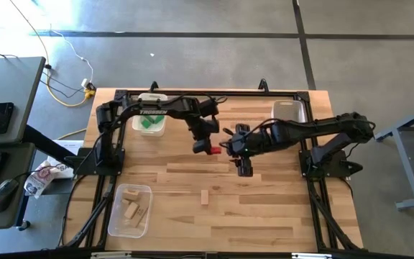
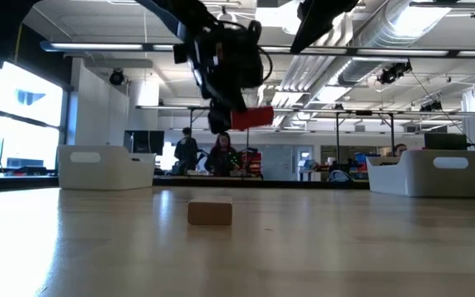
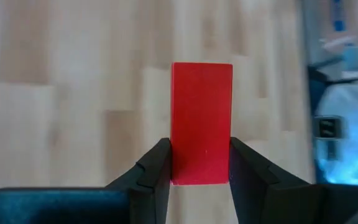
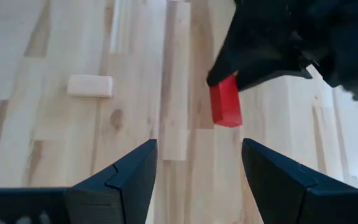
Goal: Sort & place blocks by color
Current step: Put the red block into the gray bin
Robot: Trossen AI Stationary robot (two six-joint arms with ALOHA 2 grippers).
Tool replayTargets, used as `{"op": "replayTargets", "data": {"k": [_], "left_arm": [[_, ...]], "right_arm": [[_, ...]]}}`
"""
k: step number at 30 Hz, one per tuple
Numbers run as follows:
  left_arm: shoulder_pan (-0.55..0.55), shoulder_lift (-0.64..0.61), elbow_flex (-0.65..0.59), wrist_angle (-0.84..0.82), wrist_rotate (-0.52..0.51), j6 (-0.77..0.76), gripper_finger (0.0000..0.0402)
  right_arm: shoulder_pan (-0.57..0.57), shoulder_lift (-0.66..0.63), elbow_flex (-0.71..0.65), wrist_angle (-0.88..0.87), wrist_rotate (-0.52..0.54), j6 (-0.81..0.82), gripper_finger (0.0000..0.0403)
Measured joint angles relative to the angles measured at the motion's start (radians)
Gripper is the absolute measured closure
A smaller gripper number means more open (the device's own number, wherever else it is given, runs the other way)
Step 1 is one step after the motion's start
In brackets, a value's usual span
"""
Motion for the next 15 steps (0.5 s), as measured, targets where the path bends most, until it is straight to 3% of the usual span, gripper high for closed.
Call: {"op": "replayTargets", "data": {"k": [4,15], "left_arm": [[-0.031,-0.045,0.0,0.019,0.089,0.0,0.0301],[-0.084,-0.151,0.0,0.047,0.216,-0.008,0.03]], "right_arm": [[0.036,0.0,0.0,0.004,0.0,0.0,0.0181],[0.128,0.0,0.0,0.086,0.079,-0.081,0.0181]]}}
